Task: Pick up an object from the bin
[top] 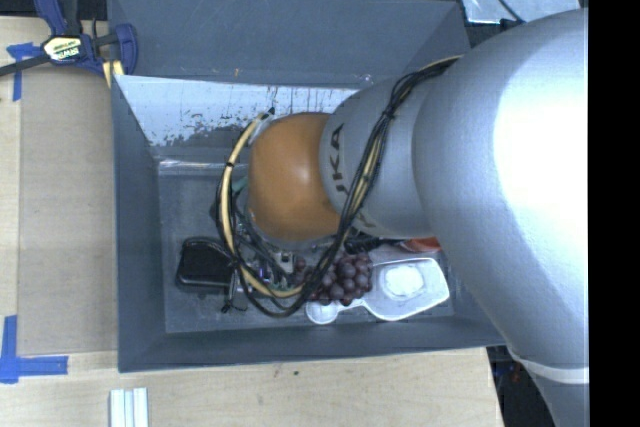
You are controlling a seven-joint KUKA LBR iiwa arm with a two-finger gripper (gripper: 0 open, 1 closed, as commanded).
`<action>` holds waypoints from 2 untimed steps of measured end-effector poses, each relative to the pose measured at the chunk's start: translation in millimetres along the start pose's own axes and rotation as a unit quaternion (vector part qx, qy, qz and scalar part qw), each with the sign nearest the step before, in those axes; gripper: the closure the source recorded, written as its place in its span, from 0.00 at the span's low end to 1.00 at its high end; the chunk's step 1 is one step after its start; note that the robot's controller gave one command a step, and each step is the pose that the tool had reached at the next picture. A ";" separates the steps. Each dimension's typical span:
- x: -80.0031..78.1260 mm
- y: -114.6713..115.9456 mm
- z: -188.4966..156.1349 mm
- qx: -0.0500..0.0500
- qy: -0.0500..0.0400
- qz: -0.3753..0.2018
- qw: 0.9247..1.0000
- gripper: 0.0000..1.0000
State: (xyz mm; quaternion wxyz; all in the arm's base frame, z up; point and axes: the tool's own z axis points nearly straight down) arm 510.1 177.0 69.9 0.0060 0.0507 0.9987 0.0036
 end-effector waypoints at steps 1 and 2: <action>25.0 9.2 -0.8 -0.002 -0.003 0.128 0.992 1.00; 25.0 9.2 -0.7 -0.002 -0.003 0.128 0.992 1.00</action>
Offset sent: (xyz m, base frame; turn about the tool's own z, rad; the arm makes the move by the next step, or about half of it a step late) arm 0.0000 0.0000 0.0000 0.0000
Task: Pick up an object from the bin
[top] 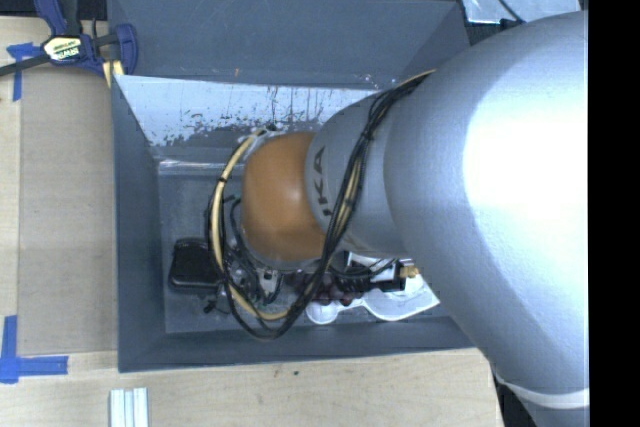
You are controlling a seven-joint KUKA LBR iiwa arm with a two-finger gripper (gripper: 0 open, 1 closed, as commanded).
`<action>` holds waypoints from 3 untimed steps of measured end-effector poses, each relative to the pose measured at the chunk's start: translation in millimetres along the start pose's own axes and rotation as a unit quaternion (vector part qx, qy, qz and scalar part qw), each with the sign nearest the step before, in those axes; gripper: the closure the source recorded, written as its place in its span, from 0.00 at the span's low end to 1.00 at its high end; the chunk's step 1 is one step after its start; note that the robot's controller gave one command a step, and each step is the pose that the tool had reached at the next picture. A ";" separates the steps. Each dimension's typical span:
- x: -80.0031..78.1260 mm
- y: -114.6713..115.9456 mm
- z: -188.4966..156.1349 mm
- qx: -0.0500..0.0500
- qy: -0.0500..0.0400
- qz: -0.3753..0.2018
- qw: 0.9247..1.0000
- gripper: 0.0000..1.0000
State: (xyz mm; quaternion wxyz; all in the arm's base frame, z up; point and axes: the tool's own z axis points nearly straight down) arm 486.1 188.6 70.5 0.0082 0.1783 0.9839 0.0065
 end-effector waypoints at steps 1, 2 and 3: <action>2.5 -2.4 -14.2 0.004 0.005 0.000 1.000 1.00; 2.2 -2.5 -57.6 0.005 0.006 -0.001 1.000 1.00; 2.3 -3.1 -85.5 0.007 0.008 -0.001 1.000 1.00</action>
Offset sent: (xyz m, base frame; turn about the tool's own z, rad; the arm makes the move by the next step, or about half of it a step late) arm -0.0014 -0.0008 0.1203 0.0000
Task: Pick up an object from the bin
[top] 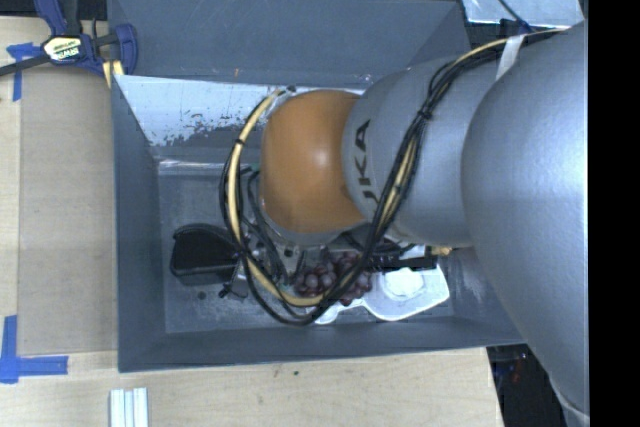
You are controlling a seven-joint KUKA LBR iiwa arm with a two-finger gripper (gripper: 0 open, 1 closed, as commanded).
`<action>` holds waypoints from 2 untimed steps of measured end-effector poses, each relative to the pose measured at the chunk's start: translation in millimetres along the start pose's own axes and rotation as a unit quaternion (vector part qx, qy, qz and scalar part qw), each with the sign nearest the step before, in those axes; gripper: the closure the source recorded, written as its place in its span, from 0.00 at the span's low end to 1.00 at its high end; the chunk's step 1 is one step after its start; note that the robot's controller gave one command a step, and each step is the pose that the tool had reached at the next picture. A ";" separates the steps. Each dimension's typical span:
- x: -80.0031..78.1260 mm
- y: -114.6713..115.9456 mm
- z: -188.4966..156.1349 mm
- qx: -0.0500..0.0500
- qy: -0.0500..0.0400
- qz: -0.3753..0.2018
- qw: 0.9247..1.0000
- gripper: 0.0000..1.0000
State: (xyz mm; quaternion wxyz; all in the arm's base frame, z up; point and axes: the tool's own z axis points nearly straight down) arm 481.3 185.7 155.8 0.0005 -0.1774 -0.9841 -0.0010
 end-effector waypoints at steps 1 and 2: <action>-0.4 -0.2 -4.7 0.000 -0.001 0.000 1.000 1.00; 0.1 -1.5 -37.9 0.002 0.002 -0.001 1.000 1.00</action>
Offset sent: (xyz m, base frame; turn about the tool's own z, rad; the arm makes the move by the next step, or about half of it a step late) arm 0.0004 -0.0001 0.0402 -0.0001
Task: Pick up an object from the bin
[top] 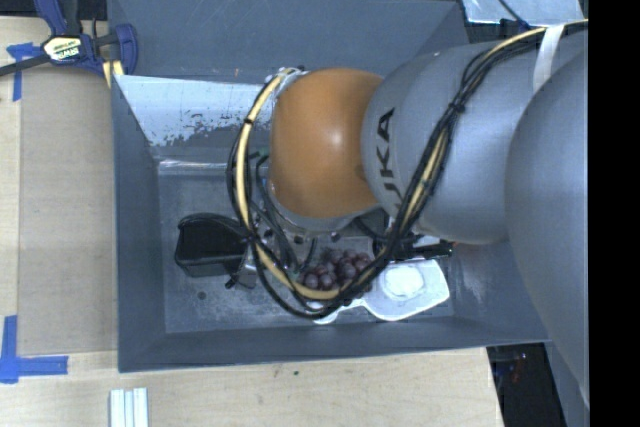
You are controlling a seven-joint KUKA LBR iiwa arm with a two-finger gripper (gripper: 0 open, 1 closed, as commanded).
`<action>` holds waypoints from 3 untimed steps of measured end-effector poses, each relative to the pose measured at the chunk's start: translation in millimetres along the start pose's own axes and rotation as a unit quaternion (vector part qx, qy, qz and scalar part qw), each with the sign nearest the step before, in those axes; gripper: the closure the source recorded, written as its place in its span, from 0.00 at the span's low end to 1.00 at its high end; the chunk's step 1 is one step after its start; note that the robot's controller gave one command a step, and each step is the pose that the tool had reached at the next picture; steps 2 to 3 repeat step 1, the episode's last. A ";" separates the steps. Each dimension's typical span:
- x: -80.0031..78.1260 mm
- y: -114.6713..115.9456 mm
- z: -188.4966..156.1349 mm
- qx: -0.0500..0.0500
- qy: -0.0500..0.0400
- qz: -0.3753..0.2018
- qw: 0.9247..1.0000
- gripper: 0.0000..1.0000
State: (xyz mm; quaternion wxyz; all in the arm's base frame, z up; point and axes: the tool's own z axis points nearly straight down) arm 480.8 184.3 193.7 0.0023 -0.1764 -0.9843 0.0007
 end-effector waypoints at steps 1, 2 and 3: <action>1.1 -1.1 -0.7 0.001 0.001 0.000 1.000 1.00; 1.1 -1.1 -0.7 0.001 0.001 0.000 1.000 1.00; 1.1 -1.1 -0.7 0.001 0.001 0.000 1.000 1.00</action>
Offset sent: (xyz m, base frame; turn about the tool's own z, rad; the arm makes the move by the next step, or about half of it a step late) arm -0.0006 -0.0002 0.0016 0.0000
